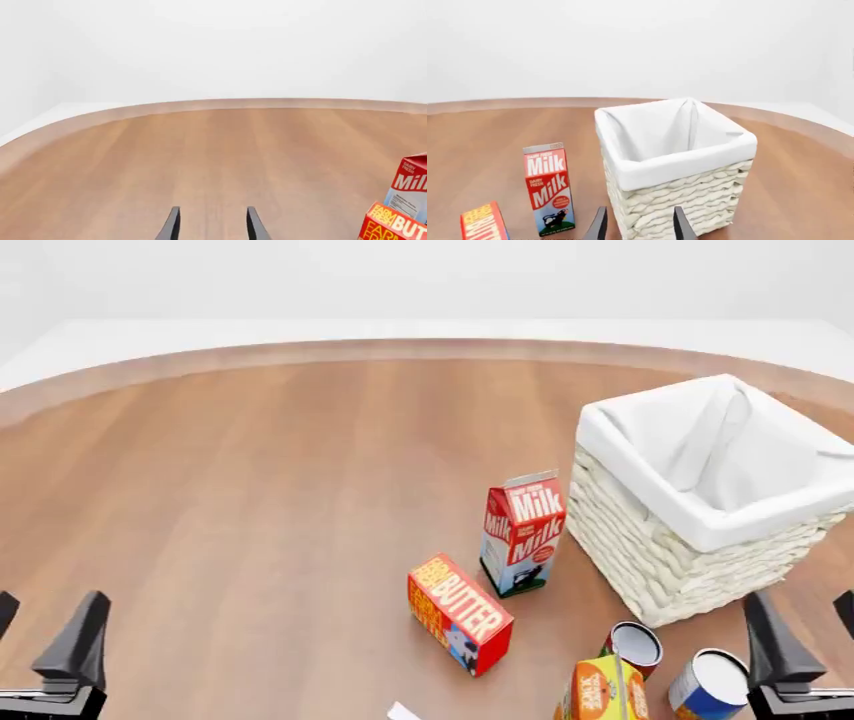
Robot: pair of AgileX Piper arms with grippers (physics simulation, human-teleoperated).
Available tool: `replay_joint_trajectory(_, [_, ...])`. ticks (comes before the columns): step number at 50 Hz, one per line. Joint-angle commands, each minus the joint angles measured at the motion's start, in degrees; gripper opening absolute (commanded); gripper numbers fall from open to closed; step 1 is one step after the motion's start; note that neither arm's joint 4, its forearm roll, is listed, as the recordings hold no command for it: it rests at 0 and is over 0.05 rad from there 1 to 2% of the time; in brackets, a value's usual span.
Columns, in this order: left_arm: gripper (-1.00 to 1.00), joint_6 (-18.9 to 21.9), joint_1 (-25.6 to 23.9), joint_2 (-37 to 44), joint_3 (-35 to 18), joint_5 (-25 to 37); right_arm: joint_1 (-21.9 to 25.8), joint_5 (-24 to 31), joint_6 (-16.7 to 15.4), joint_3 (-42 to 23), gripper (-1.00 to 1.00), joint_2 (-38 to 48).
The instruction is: Pick up the cream cheese box and the butter, and put them in the basket.
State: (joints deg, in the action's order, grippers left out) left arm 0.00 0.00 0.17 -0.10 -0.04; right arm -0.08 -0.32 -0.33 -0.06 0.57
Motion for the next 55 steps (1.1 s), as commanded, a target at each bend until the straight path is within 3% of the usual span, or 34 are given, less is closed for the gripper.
replay_joint_trajectory(1, [1.0, 0.0, 0.0, 0.3, -0.1, -0.1, -0.4, -0.8, -0.5, -0.1, 1.0, 1.4])
replay_joint_trajectory(8, [1.0, 0.0, 0.0, 0.3, -0.1, -0.1, 1.5, 1.9, 1.3, -2.8, 1.0, 0.4])
replay_joint_trajectory(12, [1.0, 0.0, 0.0, 0.3, -0.1, -0.1, 2.9, 1.2, 2.3, -6.2, 1.0, 6.5])
replay_joint_trajectory(14, [1.0, 0.0, 0.0, 0.3, -0.1, -0.1, 4.1, 2.5, -0.9, -8.4, 1.0, 6.3])
replay_joint_trajectory(15, [1.0, 0.0, 0.0, 0.3, -0.1, -0.1, 3.4, 3.7, -0.6, -10.1, 1.0, 4.9])
replay_joint_trajectory(17, [1.0, 0.0, 0.0, 0.3, -0.1, -0.1, 3.8, 3.6, 3.6, -12.2, 1.0, 8.0])
replay_joint_trajectory(18, [1.0, 0.0, 0.0, 0.3, -0.1, -0.1, 6.3, 4.2, 5.4, -13.7, 1.0, 9.3])
replay_joint_trajectory(21, [1.0, 0.0, 0.0, 0.3, -0.1, -0.1, 8.4, 3.9, 6.0, -16.3, 1.0, 13.3])
replay_joint_trajectory(28, [1.0, 0.0, 0.0, 0.3, -0.1, -0.1, 13.1, 6.0, 4.0, -22.5, 1.0, 19.0])
replay_joint_trajectory(34, [1.0, 0.0, 0.0, 0.3, -0.1, -0.1, 15.9, 8.7, 4.2, -27.9, 1.0, 22.1])
replay_joint_trajectory(42, [1.0, 0.0, 0.0, 0.3, -0.1, -0.1, 21.2, 11.9, 1.2, -34.6, 1.0, 27.7])
replay_joint_trajectory(55, [1.0, 0.0, 0.0, 0.3, -0.1, -0.1, 26.6, 12.0, 6.0, -44.4, 1.0, 38.4])
